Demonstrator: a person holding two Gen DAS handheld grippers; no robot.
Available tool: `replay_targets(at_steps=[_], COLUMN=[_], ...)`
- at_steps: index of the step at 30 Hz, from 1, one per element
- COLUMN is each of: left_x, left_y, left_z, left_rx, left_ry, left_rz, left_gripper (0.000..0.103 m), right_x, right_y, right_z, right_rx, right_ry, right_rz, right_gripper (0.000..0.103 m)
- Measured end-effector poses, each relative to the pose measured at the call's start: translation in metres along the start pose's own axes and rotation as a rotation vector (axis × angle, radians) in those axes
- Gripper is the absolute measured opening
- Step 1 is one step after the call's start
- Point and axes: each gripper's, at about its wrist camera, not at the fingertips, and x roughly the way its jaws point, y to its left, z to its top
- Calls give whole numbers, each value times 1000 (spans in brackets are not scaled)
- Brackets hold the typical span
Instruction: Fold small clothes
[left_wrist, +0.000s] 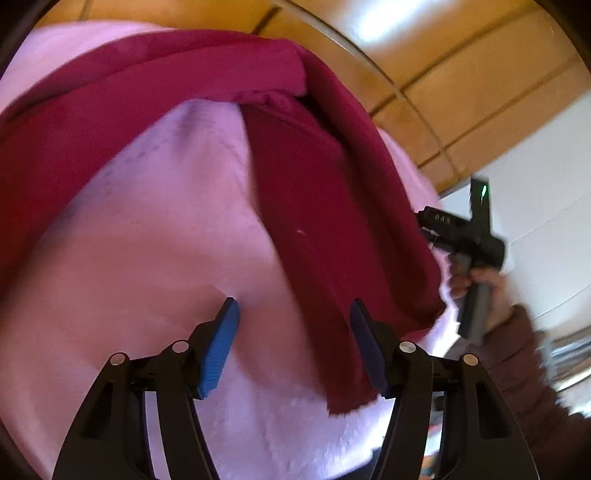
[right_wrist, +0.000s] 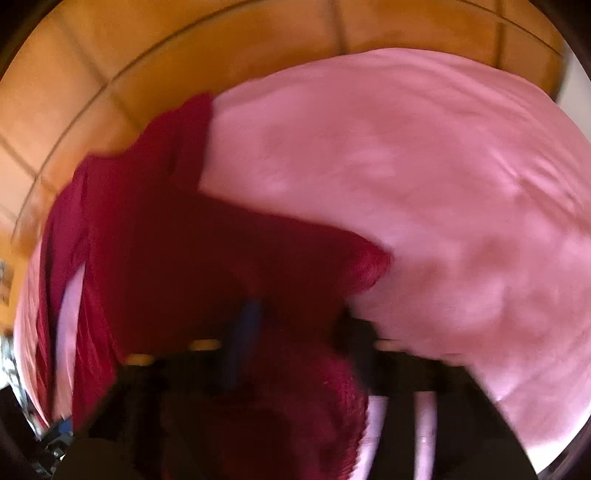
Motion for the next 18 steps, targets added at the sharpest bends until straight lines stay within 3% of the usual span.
replay_targets(at_steps=[1,3,4,5,9,14,18], left_x=[4,9,11,14,11,-55,-111], left_y=[-6,-15,-15,-15,-6,22,42], left_z=[1,7,10,12,19,34,29], left_rx=[31,61,73,87,100,45,39], left_ry=[-5,4,20,28,-31,-170,-243], left_rz=[18,22,20,31,48,81,113], left_gripper=[61,36,12,6,5,4,4], right_x=[-2,-9,-15,-20,-57,-103,-136], right_y=[5,12,16,18,23,22,35], right_z=[-2,-5,-7,-7,-7,-6,-31], right_rx=[-23,-50,-63,-71,-82,-79,-123], right_ry=[-4,-15,-27,-39,-109,-193,-224], right_rz=[-8,-2,-2,2,19,66,110], right_gripper=[10,9,9,9,8,8,8])
